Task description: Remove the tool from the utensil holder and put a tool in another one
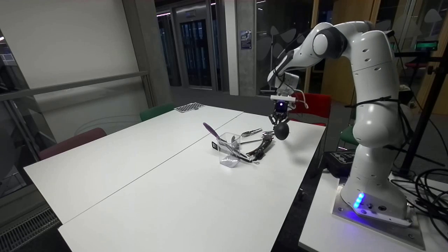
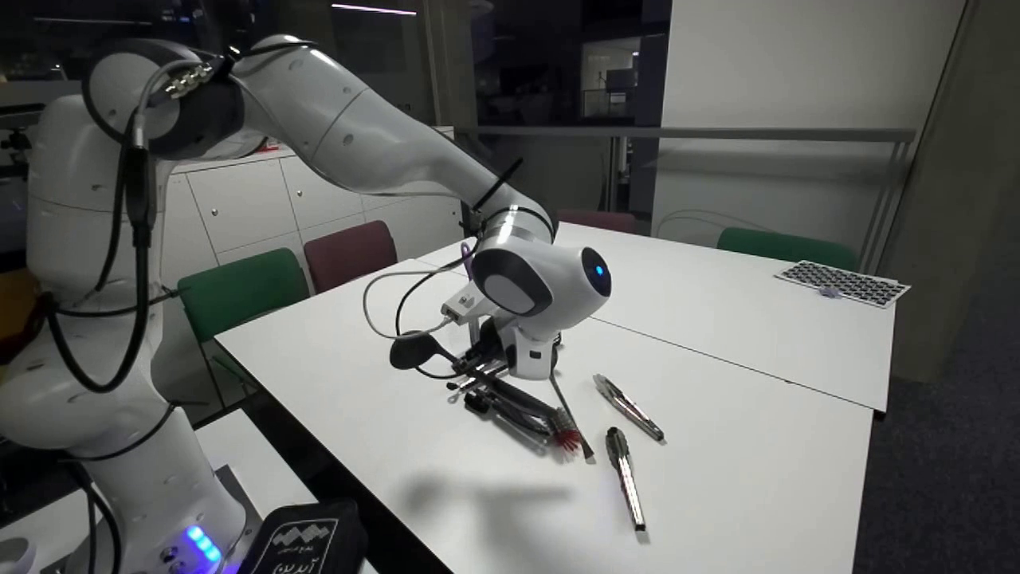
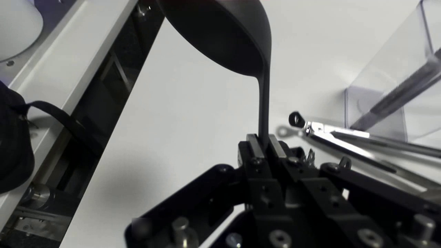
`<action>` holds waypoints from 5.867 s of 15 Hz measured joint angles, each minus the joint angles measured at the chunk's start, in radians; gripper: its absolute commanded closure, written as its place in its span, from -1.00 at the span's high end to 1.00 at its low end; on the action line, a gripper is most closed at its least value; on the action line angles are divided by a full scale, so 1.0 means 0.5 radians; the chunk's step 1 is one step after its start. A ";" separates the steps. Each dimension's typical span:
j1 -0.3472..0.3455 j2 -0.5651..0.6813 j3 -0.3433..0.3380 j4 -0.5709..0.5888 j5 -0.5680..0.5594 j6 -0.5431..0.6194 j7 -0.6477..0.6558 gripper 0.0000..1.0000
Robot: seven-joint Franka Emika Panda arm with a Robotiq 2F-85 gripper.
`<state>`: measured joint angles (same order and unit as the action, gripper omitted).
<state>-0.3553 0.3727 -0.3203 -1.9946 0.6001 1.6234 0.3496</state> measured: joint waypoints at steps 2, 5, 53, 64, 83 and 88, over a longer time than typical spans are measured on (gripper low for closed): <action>0.004 -0.071 0.024 0.035 0.000 -0.219 -0.050 -0.96; 0.005 -0.102 0.056 0.159 0.029 -0.607 -0.118 -0.96; 0.210 0.897 0.277 1.344 1.510 -1.566 1.457 -0.96; 0.193 1.169 0.360 1.685 1.521 -1.566 1.588 -0.96; 0.040 1.723 0.549 2.381 1.558 -1.584 1.908 -0.96; 0.031 1.872 0.574 2.544 1.588 -1.584 2.022 -0.96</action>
<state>-0.3397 1.3087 -0.0333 -0.7225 1.3940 0.8314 1.3607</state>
